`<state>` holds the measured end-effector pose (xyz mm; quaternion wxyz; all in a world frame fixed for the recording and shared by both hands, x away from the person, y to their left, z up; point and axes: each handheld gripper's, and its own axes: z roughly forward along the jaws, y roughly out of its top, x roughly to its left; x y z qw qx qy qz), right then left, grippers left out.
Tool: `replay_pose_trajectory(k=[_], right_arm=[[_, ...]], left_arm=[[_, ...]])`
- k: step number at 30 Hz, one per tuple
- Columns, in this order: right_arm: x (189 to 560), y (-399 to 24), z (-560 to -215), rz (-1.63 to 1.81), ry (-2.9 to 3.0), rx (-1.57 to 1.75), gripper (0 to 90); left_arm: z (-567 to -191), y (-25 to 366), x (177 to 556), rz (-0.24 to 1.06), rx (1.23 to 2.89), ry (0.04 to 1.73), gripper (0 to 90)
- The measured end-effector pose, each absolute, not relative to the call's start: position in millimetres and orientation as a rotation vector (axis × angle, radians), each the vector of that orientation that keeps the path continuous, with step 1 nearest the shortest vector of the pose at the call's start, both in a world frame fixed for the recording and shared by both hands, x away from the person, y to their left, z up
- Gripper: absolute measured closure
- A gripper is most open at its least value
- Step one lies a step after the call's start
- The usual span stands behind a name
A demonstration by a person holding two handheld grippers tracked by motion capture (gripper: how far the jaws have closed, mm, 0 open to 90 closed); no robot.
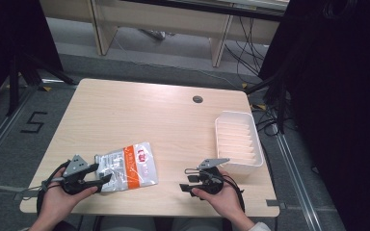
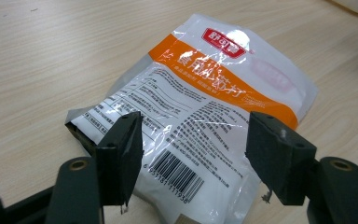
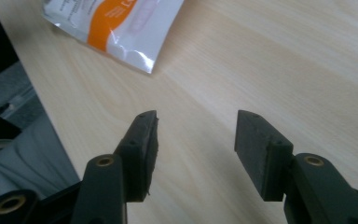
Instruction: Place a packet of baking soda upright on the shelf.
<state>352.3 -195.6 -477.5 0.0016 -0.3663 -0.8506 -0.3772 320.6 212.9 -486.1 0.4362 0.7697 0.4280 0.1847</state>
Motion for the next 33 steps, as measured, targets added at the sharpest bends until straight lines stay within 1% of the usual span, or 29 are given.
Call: replay_pose_trajectory(k=[10, 11, 17, 18, 19, 21, 24, 25, 26, 27, 28, 31, 33], right_arm=[[351.6, -191.3, -473.4, -1.214, -2.616, -1.154, 54.0], [353.1, -190.0, -472.5, -1.229, -2.615, -1.142, 55.3], [352.6, -185.4, -467.4, -1.233, -2.62, -1.158, 57.9], [355.2, -184.1, -466.9, -1.243, -2.638, -1.134, 58.7], [355.9, -183.5, -466.3, -1.244, -2.652, -1.133, 58.9], [356.5, -181.1, -465.8, -1.243, -2.611, -1.145, 59.6], [361.3, -181.5, -466.4, -1.261, -2.645, -1.155, 60.2], [363.3, -181.9, -466.0, -1.251, -2.651, -1.144, 60.2], [363.1, -180.4, -465.3, -1.246, -2.631, -1.167, 60.4], [366.4, -180.7, -466.2, -1.271, -2.642, -1.135, 60.4], [367.2, -180.3, -464.7, -1.258, -2.645, -1.153, 60.4], [371.0, -177.2, -462.5, -1.255, -2.663, -1.148, 61.4], [373.1, -173.8, -462.1, -1.26, -2.664, -1.145, 62.2]], left_arm=[[-484.5, 213.9, 318.6, 0.462, 1.912, 1.072, 37.6], [-483.5, 214.3, 316.8, 0.454, 1.905, 1.07, 40.0], [-482.2, 216.6, 314.7, 0.448, 1.915, 1.07, 44.6], [-481.5, 218.2, 314.0, 0.453, 1.944, 1.054, 47.7], [-482.1, 216.9, 312.9, 0.442, 1.93, 1.066, 48.4], [-483.5, 217.1, 310.8, 0.423, 1.933, 1.068, 48.9], [-482.7, 224.3, 308.9, 0.445, 1.989, 1.032, 49.1], [-483.6, 222.2, 306.8, 0.438, 1.948, 1.072, 49.2], [-482.5, 226.9, 307.3, 0.451, 2.006, 1.035, 49.4], [-484.6, 223.8, 306.1, 0.442, 1.948, 1.064, 49.6], [-483.8, 226.0, 305.9, 0.446, 1.984, 1.058, 49.6], [-484.8, 226.8, 306.4, 0.449, 1.99, 1.053, 49.8], [-483.5, 227.9, 305.7, 0.448, 2.012, 1.048, 51.6]])
